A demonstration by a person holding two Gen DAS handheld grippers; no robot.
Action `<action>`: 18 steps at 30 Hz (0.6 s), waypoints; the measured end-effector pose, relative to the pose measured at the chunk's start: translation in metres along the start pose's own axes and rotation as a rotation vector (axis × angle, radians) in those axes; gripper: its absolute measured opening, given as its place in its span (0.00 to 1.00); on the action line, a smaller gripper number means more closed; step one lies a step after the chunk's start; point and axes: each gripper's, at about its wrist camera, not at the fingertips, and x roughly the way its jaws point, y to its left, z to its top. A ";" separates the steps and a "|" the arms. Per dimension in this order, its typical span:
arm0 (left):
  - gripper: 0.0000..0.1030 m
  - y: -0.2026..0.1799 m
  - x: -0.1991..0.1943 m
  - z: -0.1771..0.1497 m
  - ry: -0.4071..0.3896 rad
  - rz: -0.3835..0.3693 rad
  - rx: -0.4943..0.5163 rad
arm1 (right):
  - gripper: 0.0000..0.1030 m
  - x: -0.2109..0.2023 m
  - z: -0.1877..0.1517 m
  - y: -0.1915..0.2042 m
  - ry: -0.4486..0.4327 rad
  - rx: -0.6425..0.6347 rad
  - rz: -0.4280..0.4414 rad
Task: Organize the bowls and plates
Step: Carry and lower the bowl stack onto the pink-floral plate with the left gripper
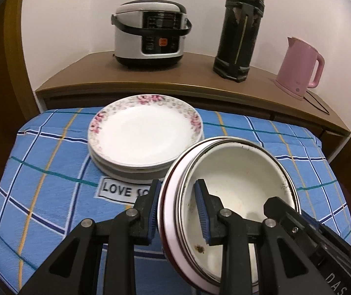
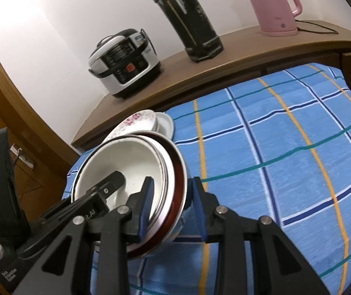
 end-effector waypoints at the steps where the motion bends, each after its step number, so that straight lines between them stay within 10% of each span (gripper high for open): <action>1: 0.30 0.003 -0.001 -0.001 0.000 0.000 -0.004 | 0.31 0.001 -0.001 0.003 0.001 -0.004 0.001; 18: 0.30 0.063 -0.024 0.006 -0.040 0.081 -0.058 | 0.31 0.023 -0.009 0.058 0.035 -0.058 0.072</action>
